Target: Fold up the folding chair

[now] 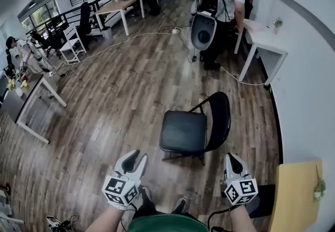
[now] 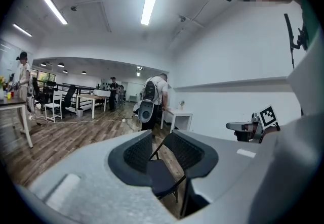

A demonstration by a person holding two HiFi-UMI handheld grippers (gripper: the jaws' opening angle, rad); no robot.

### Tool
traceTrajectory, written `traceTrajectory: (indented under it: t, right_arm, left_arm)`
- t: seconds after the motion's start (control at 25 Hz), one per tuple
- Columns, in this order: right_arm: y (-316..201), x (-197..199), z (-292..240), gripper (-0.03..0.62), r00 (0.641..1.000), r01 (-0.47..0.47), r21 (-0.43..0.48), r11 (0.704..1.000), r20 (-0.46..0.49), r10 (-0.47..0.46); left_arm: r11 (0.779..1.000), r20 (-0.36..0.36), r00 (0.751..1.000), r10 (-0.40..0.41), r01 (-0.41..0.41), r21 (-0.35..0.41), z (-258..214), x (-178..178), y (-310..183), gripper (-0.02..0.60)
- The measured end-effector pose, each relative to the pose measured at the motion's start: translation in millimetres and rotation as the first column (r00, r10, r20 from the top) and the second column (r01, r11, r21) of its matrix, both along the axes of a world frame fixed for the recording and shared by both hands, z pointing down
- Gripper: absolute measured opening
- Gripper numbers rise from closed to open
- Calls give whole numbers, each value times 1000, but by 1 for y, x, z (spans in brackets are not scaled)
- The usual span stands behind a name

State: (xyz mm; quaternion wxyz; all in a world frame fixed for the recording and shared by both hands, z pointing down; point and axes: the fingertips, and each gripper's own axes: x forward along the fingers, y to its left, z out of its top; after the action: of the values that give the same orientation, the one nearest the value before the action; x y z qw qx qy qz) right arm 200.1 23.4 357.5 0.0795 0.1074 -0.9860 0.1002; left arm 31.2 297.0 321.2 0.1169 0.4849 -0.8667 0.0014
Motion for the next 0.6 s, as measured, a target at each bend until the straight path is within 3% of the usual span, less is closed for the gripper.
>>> traceTrajectory:
  t: [0.32,0.6]
  right_arm:
    - [-23,-7,15,3,986,-166,5,986,-33,166]
    - [-8,-31,19,3,911,-404,40,914,-78,406]
  left_arm:
    - [991,-1,991,131,-131,-1,15,-59,-35,128]
    - [950,-27,950,311,-311,9,36,-159,-46,127]
